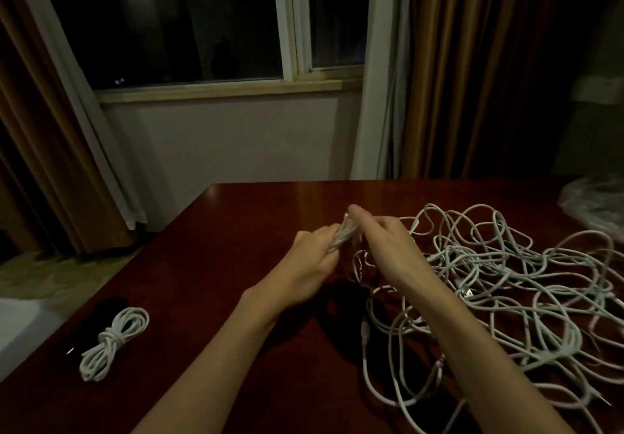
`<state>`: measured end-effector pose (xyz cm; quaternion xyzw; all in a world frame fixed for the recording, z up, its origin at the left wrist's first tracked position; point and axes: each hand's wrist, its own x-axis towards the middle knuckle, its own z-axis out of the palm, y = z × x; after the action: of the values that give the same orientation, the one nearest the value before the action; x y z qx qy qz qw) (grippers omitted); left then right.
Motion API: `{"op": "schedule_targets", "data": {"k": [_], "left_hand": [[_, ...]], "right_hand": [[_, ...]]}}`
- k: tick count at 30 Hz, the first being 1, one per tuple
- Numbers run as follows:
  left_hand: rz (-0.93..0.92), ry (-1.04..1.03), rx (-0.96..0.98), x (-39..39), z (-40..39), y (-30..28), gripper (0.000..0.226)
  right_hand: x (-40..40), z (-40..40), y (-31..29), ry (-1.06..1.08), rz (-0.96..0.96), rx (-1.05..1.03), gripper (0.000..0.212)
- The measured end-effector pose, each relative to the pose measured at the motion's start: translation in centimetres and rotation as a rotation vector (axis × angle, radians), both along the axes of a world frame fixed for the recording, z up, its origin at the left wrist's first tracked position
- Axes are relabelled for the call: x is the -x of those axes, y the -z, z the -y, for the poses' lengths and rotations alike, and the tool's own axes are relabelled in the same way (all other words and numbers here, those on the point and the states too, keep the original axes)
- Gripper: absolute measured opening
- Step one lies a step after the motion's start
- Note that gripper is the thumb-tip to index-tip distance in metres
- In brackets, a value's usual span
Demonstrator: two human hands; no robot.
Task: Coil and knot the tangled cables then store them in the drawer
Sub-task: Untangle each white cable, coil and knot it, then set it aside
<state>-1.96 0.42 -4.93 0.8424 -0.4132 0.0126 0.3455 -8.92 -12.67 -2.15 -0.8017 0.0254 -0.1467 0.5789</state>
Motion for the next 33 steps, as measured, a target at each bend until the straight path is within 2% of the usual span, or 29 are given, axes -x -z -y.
{"op": "schedule_targets", "data": {"k": [3,5,6,8,10,14,16,21,24,26,30,33], "left_hand": [[-0.278,-0.011,0.34,0.2,-0.3,-0.7,0.046],[-0.422,-0.038,0.538,0.2,-0.4,-1.3,0.053],[-0.514,-0.05,0.641,0.3,-0.3,-1.5,0.054],[-0.645,-0.078,0.788,0.3,-0.2,-1.8,0.053],[-0.688,-0.134,0.831,0.3,-0.2,-1.9,0.047],[-0.813,-0.124,0.99,-0.4,-0.8,-2.2,0.033],[-0.862,-0.094,1.059,-0.7,-0.9,-2.1,0.029],[-0.765,-0.155,0.993,-1.3,-0.7,-1.2,0.028],[-0.495,-0.245,0.701,-1.4,-0.9,-0.9,0.041],[-0.392,-0.262,0.584,-1.2,-0.9,-0.8,0.046],[-0.42,-0.241,0.612,-1.3,-0.7,-0.6,0.043],[-0.658,-0.212,0.773,-1.4,-0.5,-0.4,0.031]], "right_hand": [[-0.2,0.5,-0.1,0.105,0.126,-0.156,0.032],[-0.1,0.2,0.2,0.067,0.139,-0.219,0.018],[-0.1,-0.2,0.4,0.017,0.112,-0.185,0.016],[-0.2,-1.2,1.2,-0.092,0.02,-0.049,0.033],[-0.2,-2.0,1.5,-0.156,-0.033,0.047,0.043],[-0.3,-1.5,1.7,-0.15,-0.002,0.216,0.02],[-0.3,-1.0,1.6,-0.126,0.028,0.251,0.018],[-0.1,-0.8,1.3,-0.121,0.072,0.318,0.015],[0.0,-1.1,1.3,-0.104,0.112,0.354,0.017],[0.0,-1.0,1.2,-0.107,0.097,0.377,0.018],[0.4,-1.1,0.9,-0.22,0.083,0.399,0.018],[0.6,-1.6,0.9,-0.253,0.108,0.39,0.018]]}}
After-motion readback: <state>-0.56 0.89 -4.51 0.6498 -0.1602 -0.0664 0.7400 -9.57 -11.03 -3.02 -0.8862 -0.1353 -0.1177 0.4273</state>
